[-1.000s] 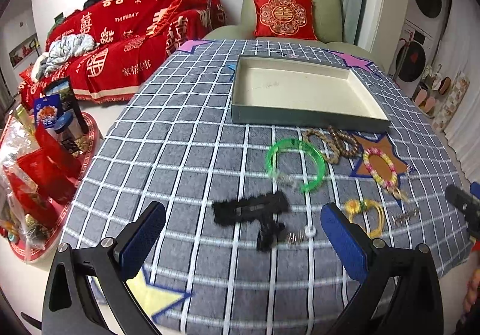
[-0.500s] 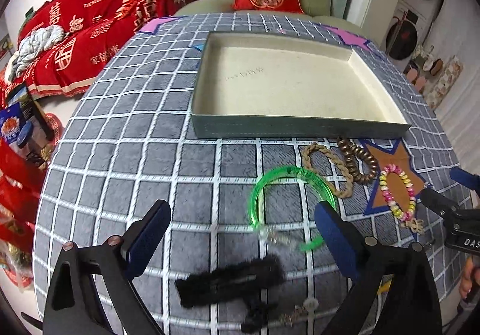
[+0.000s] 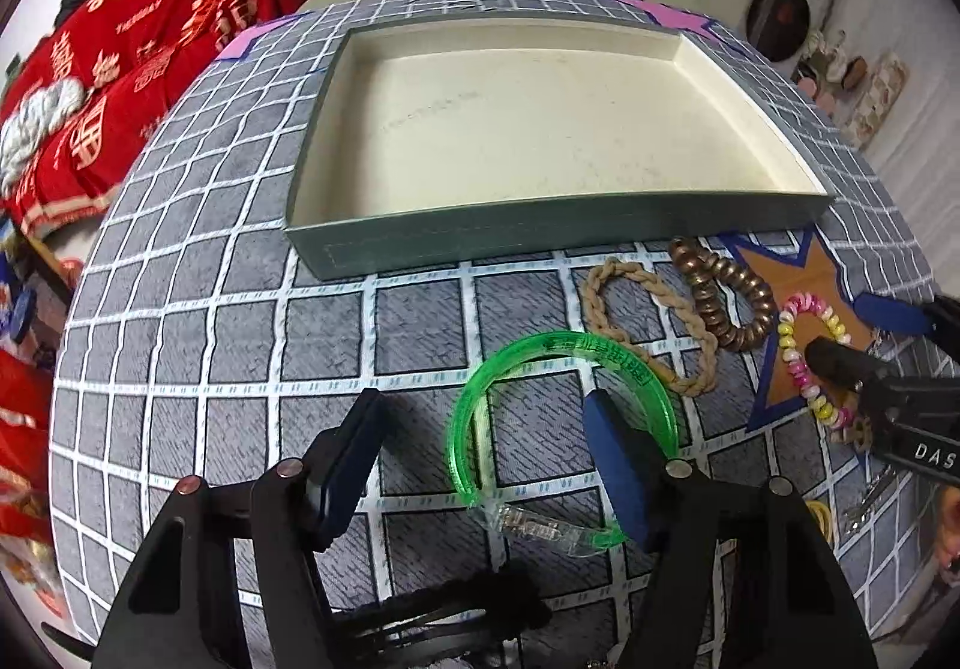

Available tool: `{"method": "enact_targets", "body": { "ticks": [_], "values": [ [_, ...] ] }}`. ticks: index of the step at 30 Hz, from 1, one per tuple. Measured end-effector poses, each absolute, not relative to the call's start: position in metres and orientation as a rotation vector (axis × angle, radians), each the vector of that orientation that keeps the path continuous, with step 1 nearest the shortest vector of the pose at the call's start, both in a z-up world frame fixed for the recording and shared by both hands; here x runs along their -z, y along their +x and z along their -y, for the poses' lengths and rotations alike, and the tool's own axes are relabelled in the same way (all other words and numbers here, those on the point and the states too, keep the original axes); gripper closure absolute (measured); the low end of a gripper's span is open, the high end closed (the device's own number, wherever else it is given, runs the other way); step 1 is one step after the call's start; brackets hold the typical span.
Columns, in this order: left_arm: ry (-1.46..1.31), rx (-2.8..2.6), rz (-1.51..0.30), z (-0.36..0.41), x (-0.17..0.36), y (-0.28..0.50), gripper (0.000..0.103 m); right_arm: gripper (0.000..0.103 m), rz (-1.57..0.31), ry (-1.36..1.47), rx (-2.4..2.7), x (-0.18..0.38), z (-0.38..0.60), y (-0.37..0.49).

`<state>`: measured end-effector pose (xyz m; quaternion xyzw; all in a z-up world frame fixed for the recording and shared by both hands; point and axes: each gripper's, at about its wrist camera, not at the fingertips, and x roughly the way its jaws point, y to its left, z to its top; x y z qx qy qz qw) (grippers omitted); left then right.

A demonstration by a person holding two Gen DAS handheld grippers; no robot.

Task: Organize jewelry
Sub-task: 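Grasp the green bangle with the left tool while the right tool grasps the pink-yellow beaded bracelet, then carry the green bangle with the left tool while the right tool carries the beaded bracelet into the tray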

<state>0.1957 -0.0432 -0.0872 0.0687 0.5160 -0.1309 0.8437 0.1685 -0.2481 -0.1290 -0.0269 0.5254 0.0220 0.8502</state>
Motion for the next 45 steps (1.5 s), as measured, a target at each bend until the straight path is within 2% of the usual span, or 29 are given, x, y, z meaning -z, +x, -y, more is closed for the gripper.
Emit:
{"method": "enact_targets", "body": {
  "ticks": [2,3,4,5,6,7,14,22,31,37,45],
  "values": [
    [0.151,0.295,-1.085,0.046,0.085,0.194,0.045,0.041,-1.105,-0.059,-0.056,0.129,0.246,0.168],
    [0.155,0.307,-1.082,0.047,0.084,0.194,0.059,0.045,-1.105,-0.064,-0.063,0.128,0.244,0.167],
    [0.159,0.313,-1.079,0.048,0.083,0.193,0.073,0.059,-1.102,-0.069,-0.073,0.127,0.242,0.166],
    [0.161,0.318,-1.08,0.048,0.082,0.194,0.081,0.079,-1.1,-0.072,-0.081,0.126,0.238,0.163],
    [0.156,0.328,-1.083,0.049,0.082,0.194,0.084,0.09,-1.099,-0.078,-0.084,0.125,0.236,0.162],
    [0.143,0.341,-1.087,0.047,0.08,0.195,0.086,0.093,-1.099,-0.082,-0.078,0.125,0.234,0.162],
    [0.087,0.364,-1.053,0.037,0.063,0.187,0.087,0.093,-1.05,-0.051,-0.077,0.109,0.236,0.151],
    [0.031,0.376,-0.951,0.027,0.008,0.19,0.087,0.093,-0.953,-0.006,-0.11,0.057,0.241,0.15],
    [0.018,0.336,-0.888,0.033,-0.036,0.244,0.087,0.093,-0.901,0.039,-0.136,0.018,0.245,0.21],
    [0.006,0.307,-0.914,0.05,-0.025,0.304,0.087,0.093,-0.917,0.121,-0.142,0.021,0.253,0.275],
    [0.06,0.233,-0.97,0.074,0.029,0.365,0.087,0.093,-0.957,0.19,-0.109,0.06,0.264,0.342]
  ]
}}
